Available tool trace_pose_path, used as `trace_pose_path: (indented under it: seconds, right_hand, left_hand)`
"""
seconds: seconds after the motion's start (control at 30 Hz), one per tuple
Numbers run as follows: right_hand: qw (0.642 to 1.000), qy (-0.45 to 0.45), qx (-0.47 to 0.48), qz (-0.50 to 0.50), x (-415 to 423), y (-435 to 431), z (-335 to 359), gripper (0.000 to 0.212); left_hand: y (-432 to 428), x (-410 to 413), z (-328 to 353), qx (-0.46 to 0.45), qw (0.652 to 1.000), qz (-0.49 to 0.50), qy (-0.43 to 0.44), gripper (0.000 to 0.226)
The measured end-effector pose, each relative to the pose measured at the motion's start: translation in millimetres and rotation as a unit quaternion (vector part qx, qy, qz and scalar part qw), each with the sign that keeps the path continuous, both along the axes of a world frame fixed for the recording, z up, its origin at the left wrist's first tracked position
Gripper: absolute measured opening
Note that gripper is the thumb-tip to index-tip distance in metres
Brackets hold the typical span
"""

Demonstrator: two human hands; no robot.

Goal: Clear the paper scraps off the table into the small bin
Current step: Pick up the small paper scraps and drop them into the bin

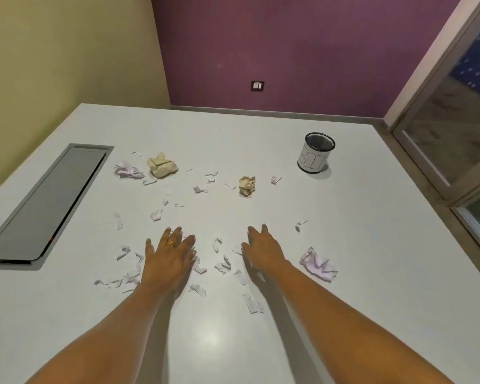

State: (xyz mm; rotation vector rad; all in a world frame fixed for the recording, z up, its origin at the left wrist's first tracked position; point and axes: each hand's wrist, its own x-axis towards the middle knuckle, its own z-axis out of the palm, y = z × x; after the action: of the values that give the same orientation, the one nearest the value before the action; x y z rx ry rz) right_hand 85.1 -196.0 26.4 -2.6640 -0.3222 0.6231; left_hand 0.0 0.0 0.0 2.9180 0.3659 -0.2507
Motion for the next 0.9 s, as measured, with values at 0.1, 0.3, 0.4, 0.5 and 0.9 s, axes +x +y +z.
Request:
trace_pose_path:
  seconds: [0.1,0.3,0.4,0.5,0.9]
  right_hand:
    - [0.999,0.031,-0.003,0.014,1,15,-6,0.055]
    - [0.994,-0.017,0.012,0.110,-1,43,-12,0.053]
    - [0.985,-0.053,-0.006,0.162,-1,50,-14,0.049]
    - [0.973,-0.115,-0.014,0.198,2,52,-14,0.030]
    - [0.978,-0.120,-0.003,0.172,33,40,-21,0.030]
  left_hand:
    - [3,4,-4,0.011,1.000,0.006,-0.001,0.047]
    - [4,15,-12,-0.003,1.000,0.027,-0.011,0.051]
    - [2,23,-12,-0.010,1.000,0.027,-0.013,0.051]
    - [1,32,-11,-0.012,0.999,0.028,-0.015,0.051]
    - [-23,78,-10,-0.037,0.998,0.045,-0.009,0.051]
